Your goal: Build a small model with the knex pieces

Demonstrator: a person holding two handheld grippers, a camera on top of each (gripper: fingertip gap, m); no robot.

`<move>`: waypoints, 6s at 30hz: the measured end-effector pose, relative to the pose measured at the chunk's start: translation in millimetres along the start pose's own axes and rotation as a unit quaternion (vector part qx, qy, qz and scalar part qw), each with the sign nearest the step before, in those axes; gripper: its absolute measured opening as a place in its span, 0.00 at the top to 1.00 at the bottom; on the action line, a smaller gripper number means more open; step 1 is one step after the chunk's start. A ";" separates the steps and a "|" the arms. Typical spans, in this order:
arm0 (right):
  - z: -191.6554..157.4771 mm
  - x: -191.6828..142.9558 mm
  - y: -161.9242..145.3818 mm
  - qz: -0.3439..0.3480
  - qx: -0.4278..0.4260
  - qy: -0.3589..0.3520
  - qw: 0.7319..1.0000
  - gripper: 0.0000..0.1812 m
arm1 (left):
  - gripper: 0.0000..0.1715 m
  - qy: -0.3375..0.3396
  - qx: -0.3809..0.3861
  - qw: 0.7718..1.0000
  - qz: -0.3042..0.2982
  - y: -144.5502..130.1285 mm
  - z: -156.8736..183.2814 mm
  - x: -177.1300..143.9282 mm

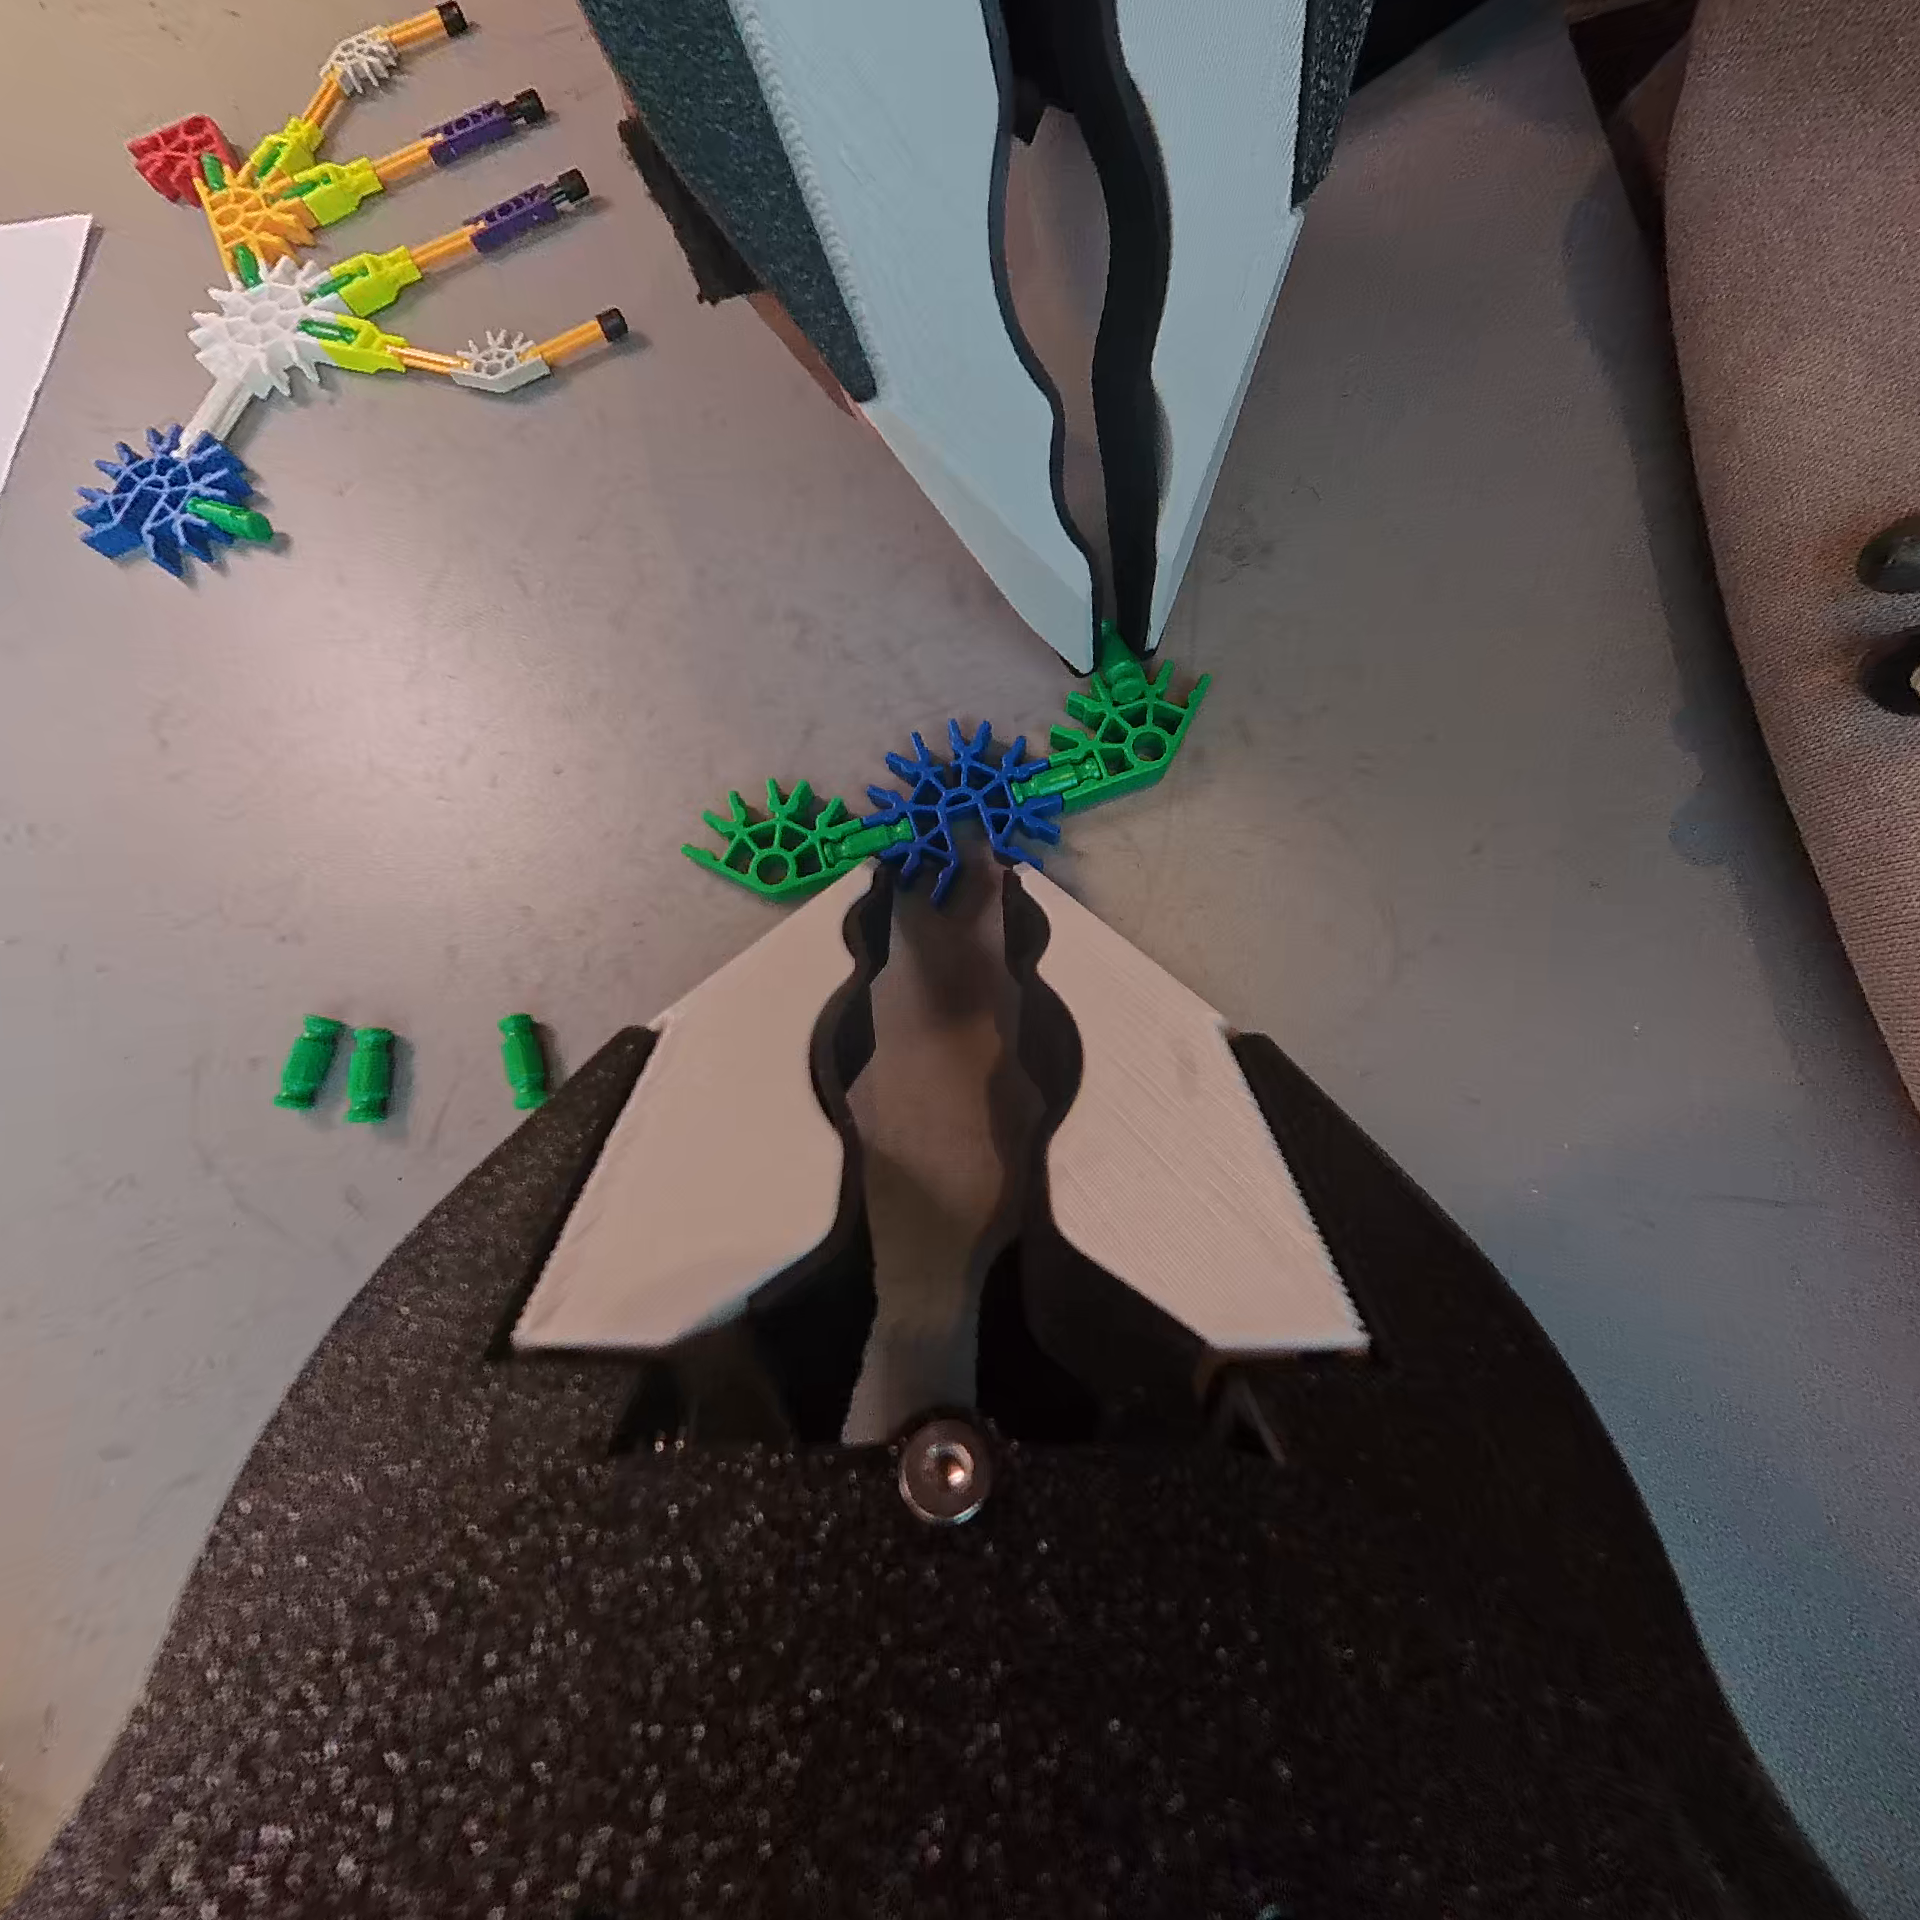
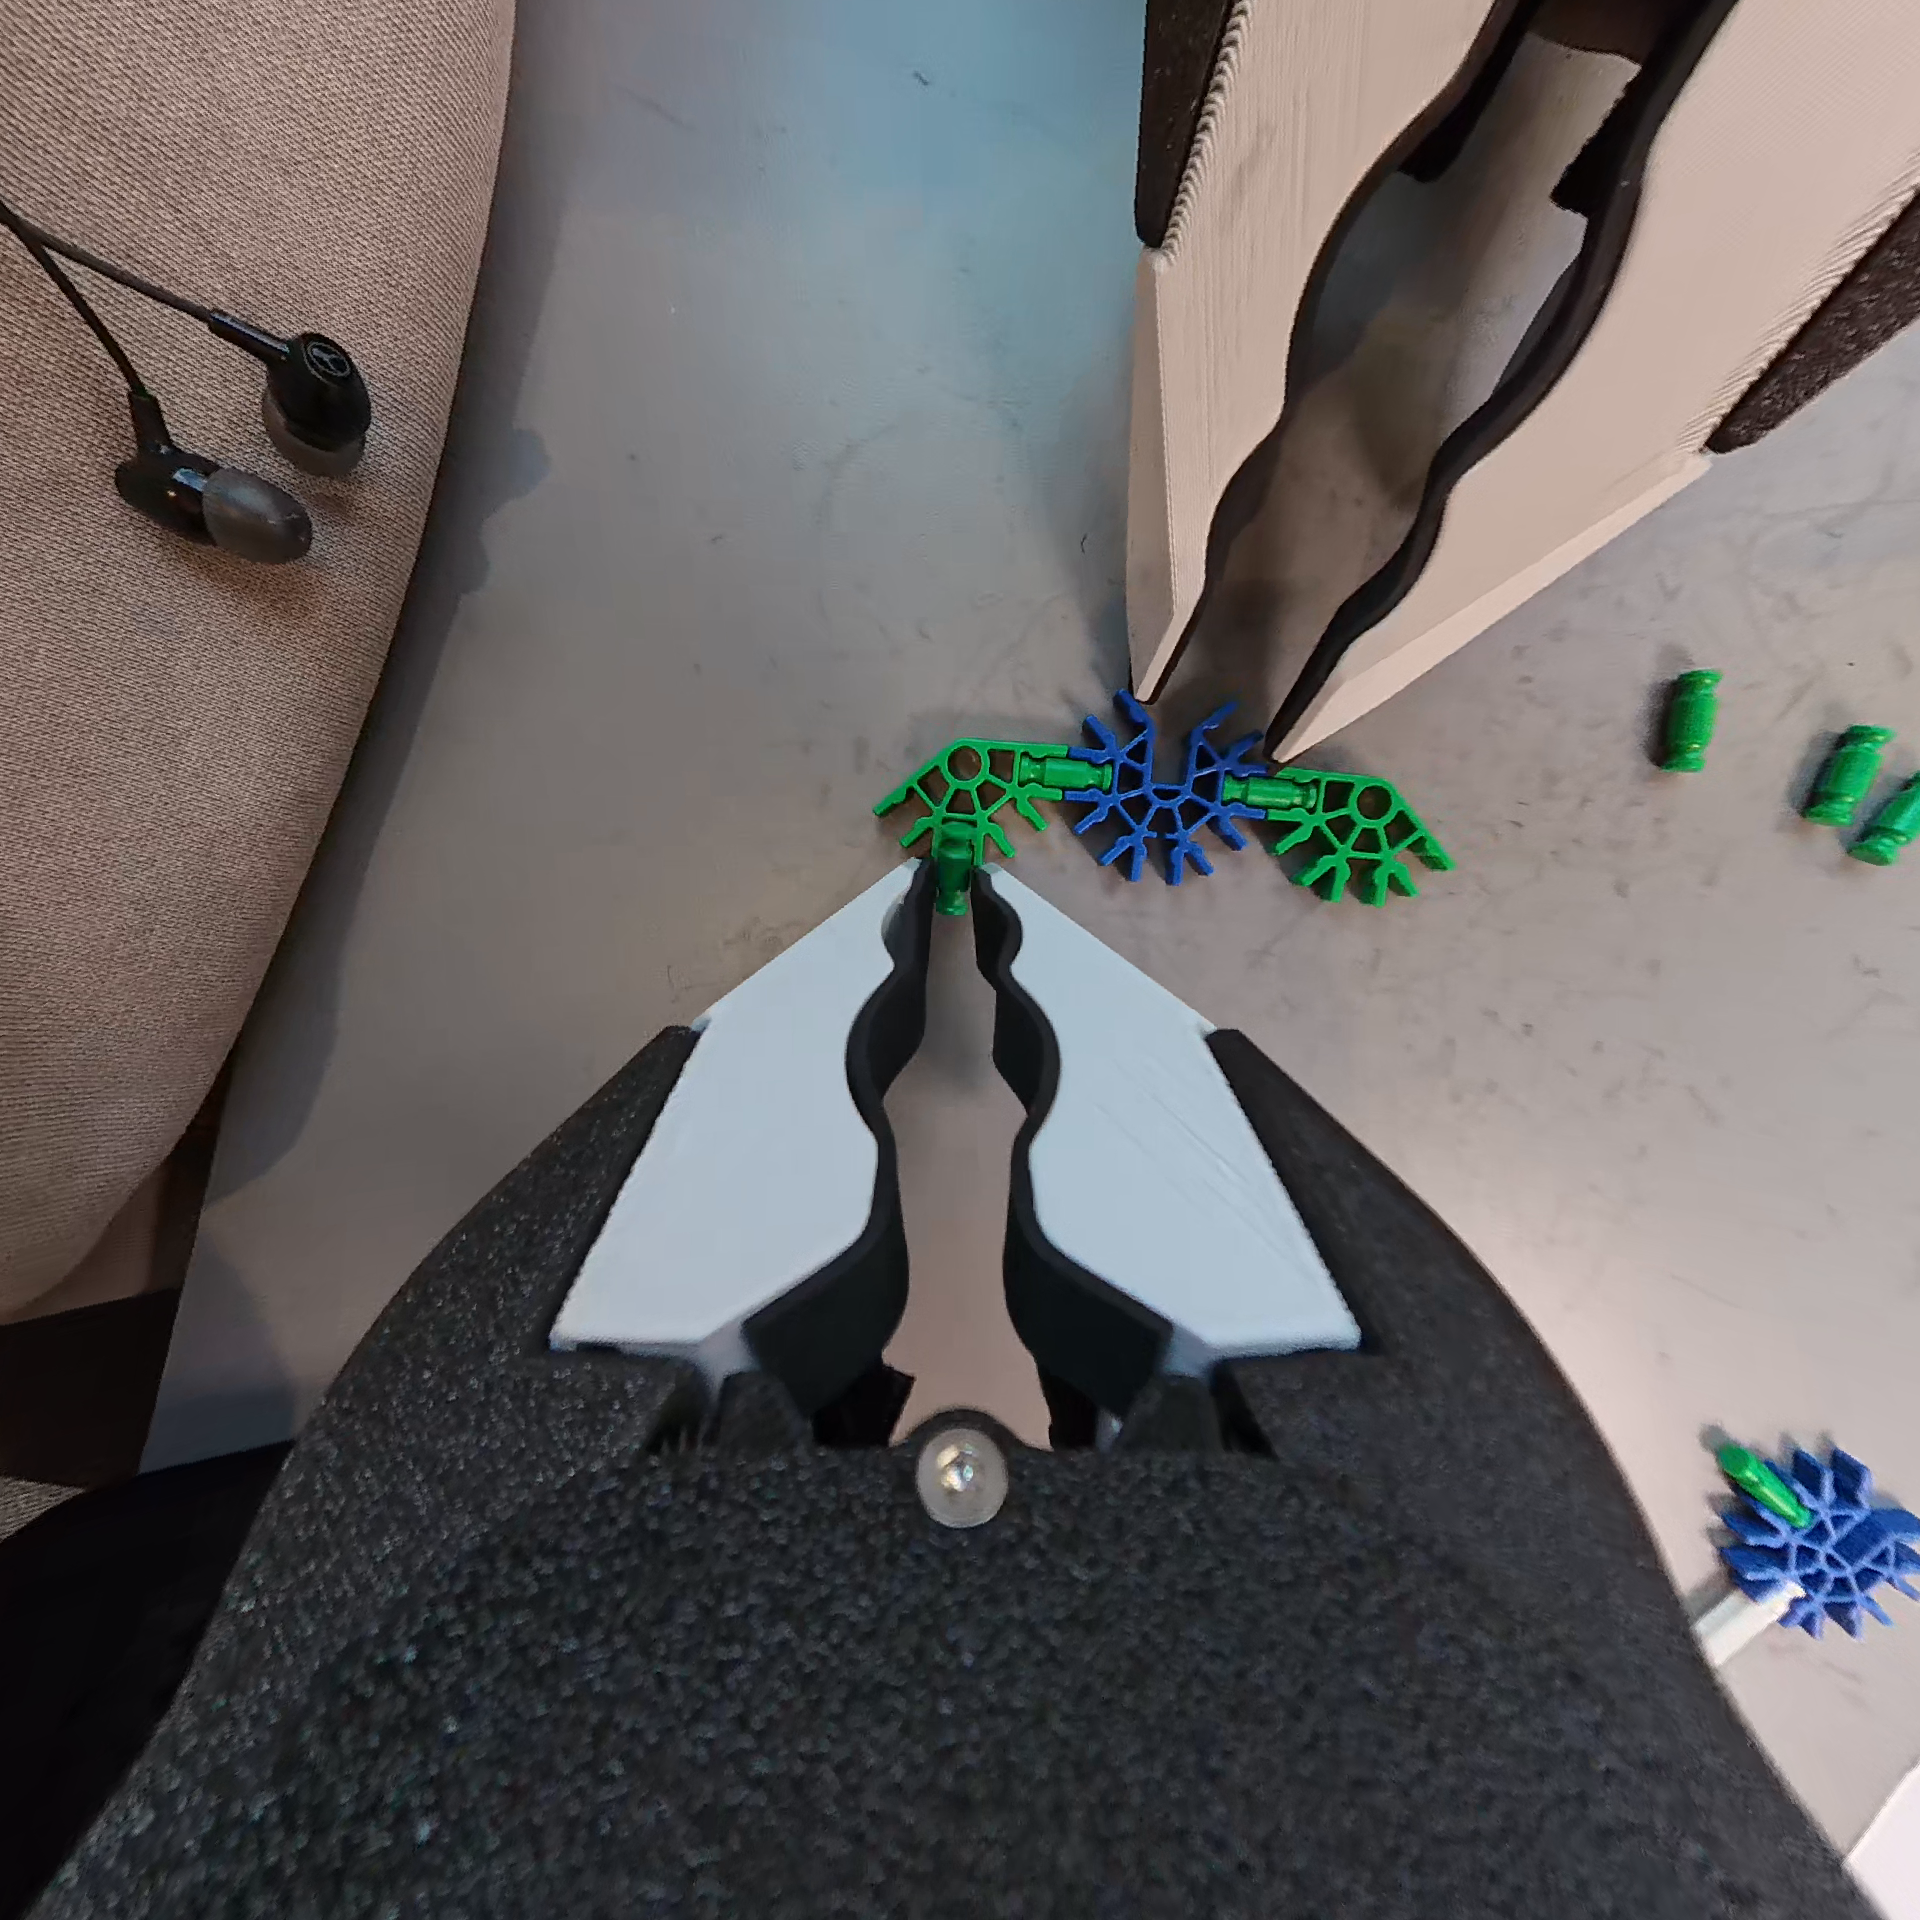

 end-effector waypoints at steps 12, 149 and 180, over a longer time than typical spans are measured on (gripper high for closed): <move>0.4 -4.8 2.6 0.013 0.013 -0.003 1.000 1.00 | 0.87 -0.012 0.013 1.000 0.020 4.5 4.1 -4.2; 22.1 -10.9 7.9 0.140 0.072 -0.184 0.970 0.97 | 0.97 0.024 -0.055 0.994 0.089 9.6 -10.0 -23.2; 12.1 -10.6 -24.7 0.158 0.098 -0.145 0.972 0.97 | 0.88 -0.003 -0.065 0.997 0.034 -9.1 -19.0 -8.7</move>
Point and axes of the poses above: each gripper's, where its closed fingertips meet, x out along the fingers, y out of its top, z = x × y across the jaws, the point moved 10 cm from there along -x, back along the fingers, and after that the axes turned 4 degrees about -y, right-handed, at the moved point
